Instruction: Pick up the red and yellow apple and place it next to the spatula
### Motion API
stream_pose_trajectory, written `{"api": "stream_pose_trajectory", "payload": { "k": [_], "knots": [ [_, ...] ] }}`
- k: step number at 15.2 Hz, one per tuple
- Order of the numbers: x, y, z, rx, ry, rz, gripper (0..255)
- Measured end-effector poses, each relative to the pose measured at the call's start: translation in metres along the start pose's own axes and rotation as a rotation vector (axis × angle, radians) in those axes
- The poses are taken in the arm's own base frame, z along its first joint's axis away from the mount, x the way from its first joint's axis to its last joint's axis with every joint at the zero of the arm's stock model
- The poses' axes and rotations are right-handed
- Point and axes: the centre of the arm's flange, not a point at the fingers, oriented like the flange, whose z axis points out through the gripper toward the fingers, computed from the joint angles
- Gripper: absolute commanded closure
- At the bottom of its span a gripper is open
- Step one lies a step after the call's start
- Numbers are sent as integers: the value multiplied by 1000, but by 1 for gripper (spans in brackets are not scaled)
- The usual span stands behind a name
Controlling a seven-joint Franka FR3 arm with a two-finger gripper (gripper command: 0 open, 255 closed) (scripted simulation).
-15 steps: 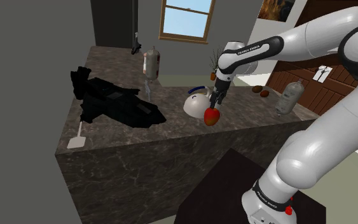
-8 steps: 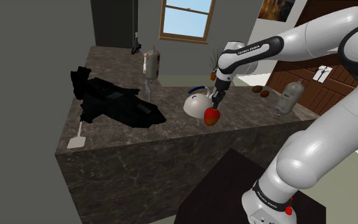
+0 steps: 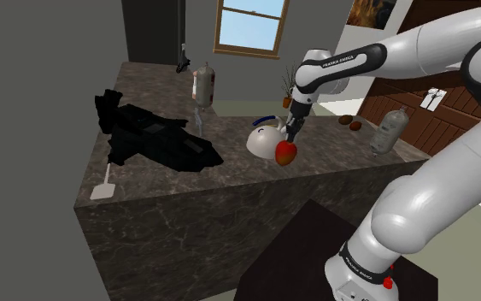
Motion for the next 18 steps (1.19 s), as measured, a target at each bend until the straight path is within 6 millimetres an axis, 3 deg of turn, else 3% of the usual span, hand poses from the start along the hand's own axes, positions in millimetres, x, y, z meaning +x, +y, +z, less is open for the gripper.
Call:
{"api": "stream_pose_trajectory", "payload": {
  "k": [18],
  "knots": [
    [-3, -6, -95, 0, 0, 0, 255]
  ]
}}
